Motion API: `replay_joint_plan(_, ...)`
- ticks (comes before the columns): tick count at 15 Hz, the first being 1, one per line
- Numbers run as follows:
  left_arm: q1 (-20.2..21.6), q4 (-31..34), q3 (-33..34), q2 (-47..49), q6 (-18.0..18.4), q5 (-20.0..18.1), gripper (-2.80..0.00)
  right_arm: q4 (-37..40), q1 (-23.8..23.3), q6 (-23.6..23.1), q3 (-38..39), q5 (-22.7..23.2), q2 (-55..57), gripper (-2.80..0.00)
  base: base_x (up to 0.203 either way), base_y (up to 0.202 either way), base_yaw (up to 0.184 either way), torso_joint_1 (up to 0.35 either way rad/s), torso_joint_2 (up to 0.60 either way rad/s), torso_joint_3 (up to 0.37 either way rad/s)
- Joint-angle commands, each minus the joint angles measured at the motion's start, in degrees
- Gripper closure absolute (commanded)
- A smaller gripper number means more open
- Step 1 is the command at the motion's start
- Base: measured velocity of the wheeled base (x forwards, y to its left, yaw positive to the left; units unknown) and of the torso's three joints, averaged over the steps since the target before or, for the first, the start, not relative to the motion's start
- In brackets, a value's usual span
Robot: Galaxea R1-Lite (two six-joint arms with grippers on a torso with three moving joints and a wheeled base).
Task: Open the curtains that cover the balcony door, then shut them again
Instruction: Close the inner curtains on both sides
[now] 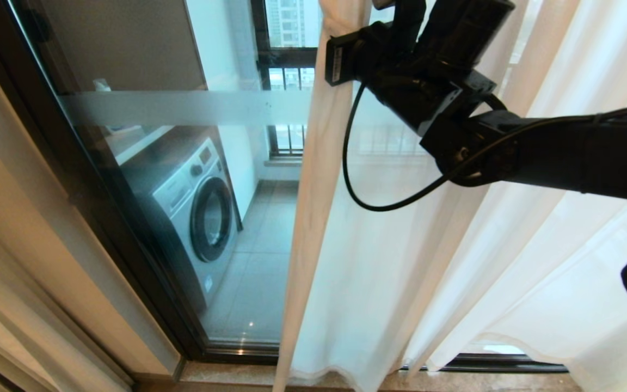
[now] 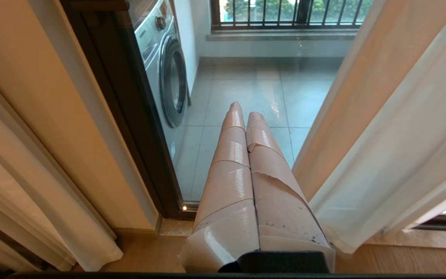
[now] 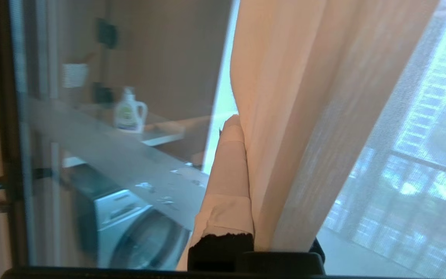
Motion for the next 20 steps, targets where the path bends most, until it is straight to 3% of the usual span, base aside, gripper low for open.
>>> replay_joint_plan(1, 0.02, 0.0, 0.0, 0.01, 0.0, 0.01, 0.0, -0.41, -2.02, -0.12, -0.06, -0.3, -0.64, 0.0, 0.0, 0.0, 0.0, 0.0, 0.0, 0.0)
replay_joint_plan(10, 0.02, 0.0, 0.0, 0.01, 0.0, 0.01, 0.0, 0.46, -13.26, -0.12, 0.46, -0.68, -2.77, 0.0, 0.0, 0.0, 0.0, 0.0, 0.0, 0.0)
replay_joint_plan(19, 0.02, 0.0, 0.0, 0.01, 0.0, 0.01, 0.0, 0.83, -15.17, -0.03, 1.42, -0.33, -4.4, 0.0, 0.0, 0.0, 0.0, 0.0, 0.0, 0.0)
replay_joint_plan(20, 0.02, 0.0, 0.0, 0.01, 0.0, 0.01, 0.0, 1.04, -15.16, -0.03, 1.61, -0.33, -4.51, -2.8, 0.0, 0.0, 0.0, 0.0, 0.0, 0.0)
